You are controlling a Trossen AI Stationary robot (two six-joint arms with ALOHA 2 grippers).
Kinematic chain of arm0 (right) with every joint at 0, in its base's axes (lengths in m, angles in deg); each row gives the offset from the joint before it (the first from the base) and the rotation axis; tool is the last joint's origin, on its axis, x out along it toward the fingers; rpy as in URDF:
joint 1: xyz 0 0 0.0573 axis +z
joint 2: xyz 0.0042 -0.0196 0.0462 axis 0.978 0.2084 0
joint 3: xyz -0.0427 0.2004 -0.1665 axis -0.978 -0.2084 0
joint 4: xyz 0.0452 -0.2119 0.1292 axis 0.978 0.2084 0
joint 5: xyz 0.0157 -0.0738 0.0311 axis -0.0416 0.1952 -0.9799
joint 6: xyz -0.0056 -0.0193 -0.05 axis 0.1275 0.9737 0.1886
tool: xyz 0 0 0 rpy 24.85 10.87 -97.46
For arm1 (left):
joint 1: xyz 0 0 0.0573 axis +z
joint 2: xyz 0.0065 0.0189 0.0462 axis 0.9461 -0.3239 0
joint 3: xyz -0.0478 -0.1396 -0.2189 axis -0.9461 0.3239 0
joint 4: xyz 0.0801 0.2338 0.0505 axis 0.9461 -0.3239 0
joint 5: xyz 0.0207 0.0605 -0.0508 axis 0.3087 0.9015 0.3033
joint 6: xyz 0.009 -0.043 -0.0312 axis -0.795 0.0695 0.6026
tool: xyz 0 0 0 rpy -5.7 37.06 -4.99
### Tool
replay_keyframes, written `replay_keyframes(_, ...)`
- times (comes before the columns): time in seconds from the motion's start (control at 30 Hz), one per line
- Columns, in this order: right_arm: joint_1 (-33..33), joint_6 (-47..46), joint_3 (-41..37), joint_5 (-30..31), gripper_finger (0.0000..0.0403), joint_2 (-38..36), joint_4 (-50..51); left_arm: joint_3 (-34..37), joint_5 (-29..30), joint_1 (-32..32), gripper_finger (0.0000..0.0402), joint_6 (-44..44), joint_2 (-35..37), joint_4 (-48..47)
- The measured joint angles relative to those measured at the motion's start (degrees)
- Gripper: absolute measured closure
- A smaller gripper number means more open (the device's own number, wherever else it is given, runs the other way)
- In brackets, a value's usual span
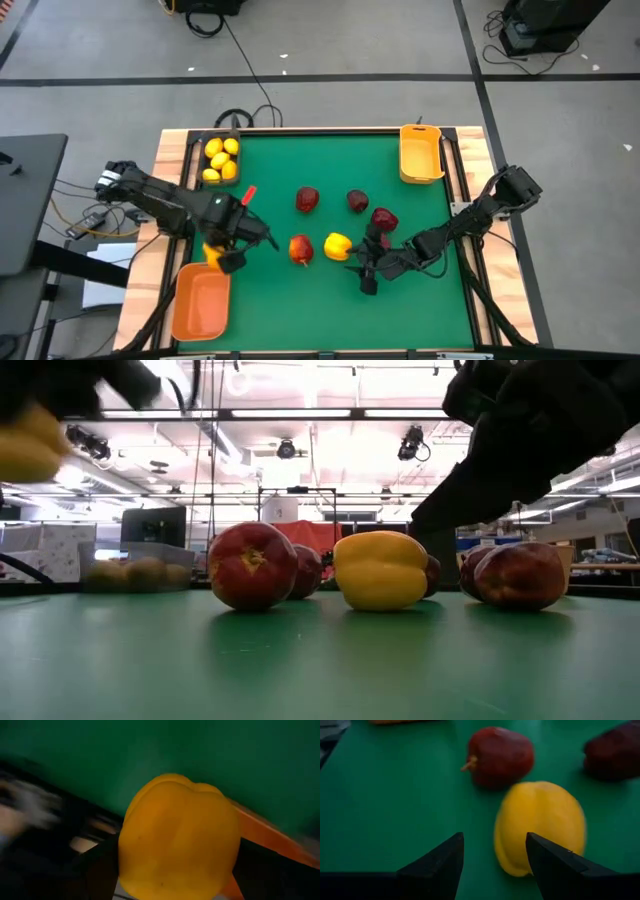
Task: Sort produce into baskets
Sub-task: Put the yellow bell pepper into the orange bin
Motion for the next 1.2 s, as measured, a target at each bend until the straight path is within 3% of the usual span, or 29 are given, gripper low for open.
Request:
replay_keyframes(0.07, -0.59, 2.65, 0.0, -1.76, 0.0179, 0.0, -1.07, -2.57, -5.19, -3.33, 0.0074, 5.51, -0.04, 0.5)
replay_keyframes(0.17, -1.45, 4.61, 0.0, -2.81, 0.0179, -0.02, -1.19, -4.0, -8.01, -9.02, 0.0074, 14.62, -0.01, 0.52)
replay_keyframes(0.37, -1.48, 4.56, 0.01, -6.32, 0.0178, -0.1, -1.11, 1.25, -6.53, -19.13, 0.0065, 26.42, -0.21, 4.08)
replay_keyframes(0.6, -1.24, 4.51, 0.02, -6.14, 0.0172, -0.26, -1.85, 8.21, -9.26, -22.17, 0.0011, 29.37, -0.25, 11.06)
replay_keyframes(0.77, -1.33, 4.4, 0.02, -6.11, 0.0169, -0.27, -1.83, 9.4, -9.25, -21.41, 0.0014, 24.96, -0.25, 9.39)
replay_keyframes(1.0, -0.19, 5.81, 2.07, -5.88, 0.0171, -3.43, 1.06, 7.4, -2.43, -18.51, 0.0016, 22.85, -0.23, 9.49)
replay_keyframes(1.2, 3.65, 6.35, 2.27, 2.51, 0.0172, -8.61, 7.84, 3.2, 11.72, -16.32, 0.0016, 22.19, -0.18, 12.33)
